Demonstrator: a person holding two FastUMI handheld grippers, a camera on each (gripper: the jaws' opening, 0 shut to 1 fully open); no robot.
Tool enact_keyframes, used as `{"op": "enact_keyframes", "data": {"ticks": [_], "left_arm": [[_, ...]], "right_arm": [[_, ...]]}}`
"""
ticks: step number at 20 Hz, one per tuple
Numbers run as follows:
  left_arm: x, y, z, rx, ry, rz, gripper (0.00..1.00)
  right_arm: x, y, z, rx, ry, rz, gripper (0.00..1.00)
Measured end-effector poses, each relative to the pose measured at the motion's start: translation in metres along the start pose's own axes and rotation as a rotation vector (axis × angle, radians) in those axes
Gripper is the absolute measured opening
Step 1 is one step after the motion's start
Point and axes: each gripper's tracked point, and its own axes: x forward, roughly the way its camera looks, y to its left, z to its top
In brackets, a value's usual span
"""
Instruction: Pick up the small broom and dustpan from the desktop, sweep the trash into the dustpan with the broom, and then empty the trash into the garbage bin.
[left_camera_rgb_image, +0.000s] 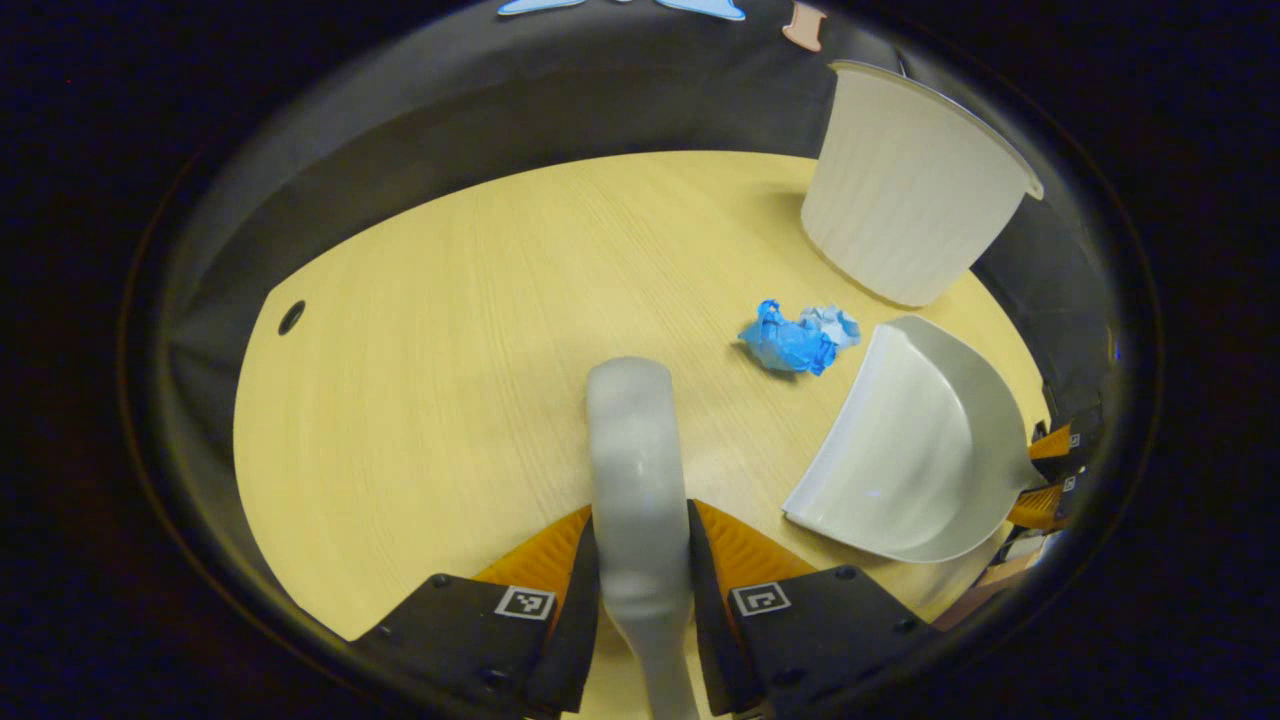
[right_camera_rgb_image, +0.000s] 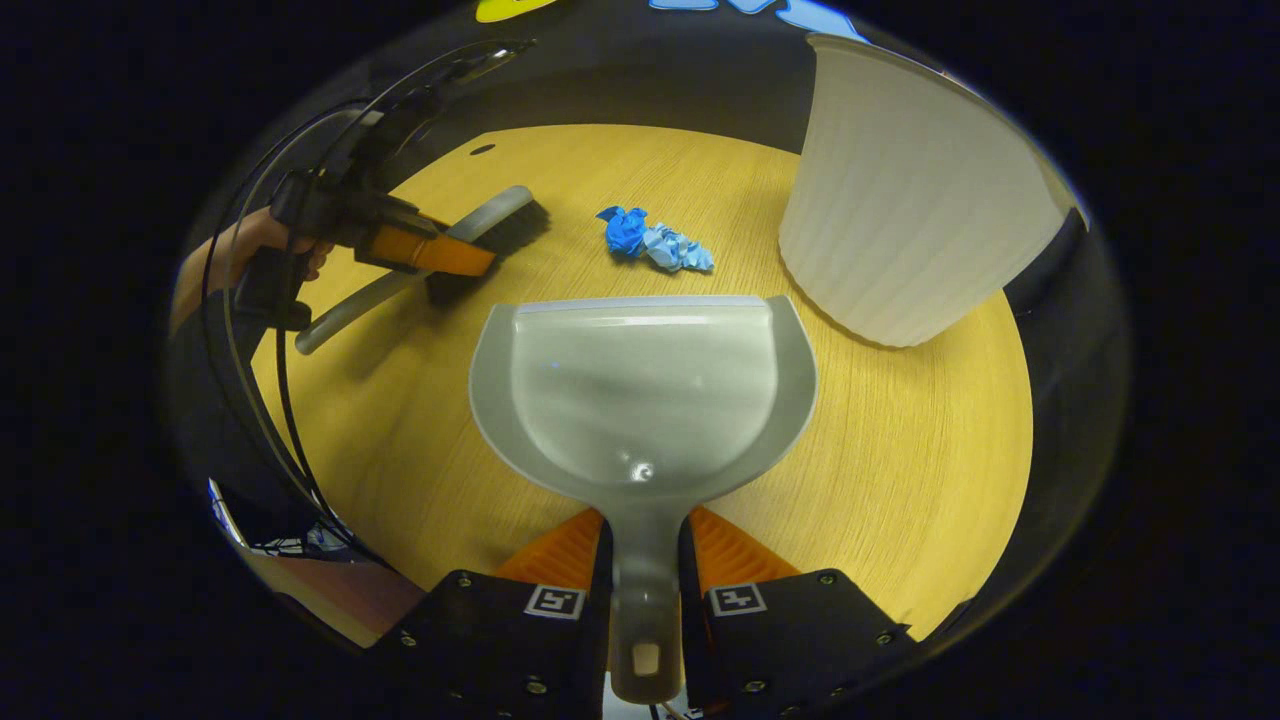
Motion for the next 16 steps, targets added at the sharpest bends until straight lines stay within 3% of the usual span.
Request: {"op": "enact_keyframes", "data": {"ticks": [7, 8, 9, 10, 13, 16], "left_arm": [[0.024, -0.018, 0.052, 0.108, 0.016, -0.093, 0.53], [0.028, -0.020, 0.058, 0.124, 0.018, -0.110, 0.47], [0.031, -0.023, 0.061, 0.142, 0.023, -0.128, 0.50], [0.034, -0.027, 0.067, 0.163, 0.027, -0.148, 0.53], [0.043, -0.045, 0.078, 0.220, 0.051, -0.225, 0.47], [0.047, -0.055, 0.081, 0.324, 0.065, -0.305, 0.48]], "right_arm": [[0.000, -0.008, 0.003, -0.030, 0.003, 0.013, 0.31], [0.000, -0.010, 0.004, -0.035, 0.003, 0.013, 0.31], [-0.001, -0.011, 0.005, -0.038, 0.006, 0.014, 0.31], [-0.001, -0.011, 0.006, -0.041, 0.007, 0.016, 0.31], [-0.002, -0.015, 0.009, -0.054, 0.012, 0.024, 0.31], [-0.003, -0.018, 0.011, -0.074, 0.017, 0.034, 0.31]]}}
